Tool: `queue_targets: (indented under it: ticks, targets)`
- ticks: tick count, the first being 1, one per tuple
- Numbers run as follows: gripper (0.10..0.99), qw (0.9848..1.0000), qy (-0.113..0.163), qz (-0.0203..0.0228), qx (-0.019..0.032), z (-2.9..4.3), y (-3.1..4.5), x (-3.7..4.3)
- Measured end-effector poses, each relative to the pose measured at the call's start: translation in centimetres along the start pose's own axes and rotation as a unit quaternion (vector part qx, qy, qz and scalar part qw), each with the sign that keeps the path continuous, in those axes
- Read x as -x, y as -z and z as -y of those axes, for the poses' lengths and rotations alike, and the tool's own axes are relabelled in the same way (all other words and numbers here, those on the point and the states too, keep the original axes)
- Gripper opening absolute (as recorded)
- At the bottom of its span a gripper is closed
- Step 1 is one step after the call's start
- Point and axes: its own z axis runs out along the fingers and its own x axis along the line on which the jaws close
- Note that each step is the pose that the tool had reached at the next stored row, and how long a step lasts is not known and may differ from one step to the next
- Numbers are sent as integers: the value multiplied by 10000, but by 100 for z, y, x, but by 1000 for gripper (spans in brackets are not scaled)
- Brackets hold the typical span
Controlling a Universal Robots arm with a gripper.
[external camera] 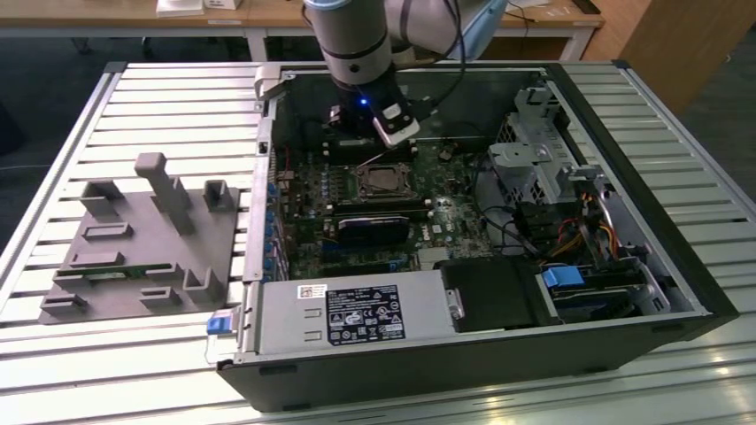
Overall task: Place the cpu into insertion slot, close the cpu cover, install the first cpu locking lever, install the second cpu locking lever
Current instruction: 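Install the first cpu locking lever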
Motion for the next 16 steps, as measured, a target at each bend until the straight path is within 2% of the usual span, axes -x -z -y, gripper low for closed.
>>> queue_targets:
  ticks: [6, 10, 15, 16]
  targets:
    - [102, 10000, -18, 6, -3, -28, -41, 34]
    - [102, 9999, -103, 28, -21, -22, -79, 51]
    - [102, 9999, -121, 34, -25, -21, -81, 50]
    - [102, 9999, -118, 50, -22, -20, -82, 45]
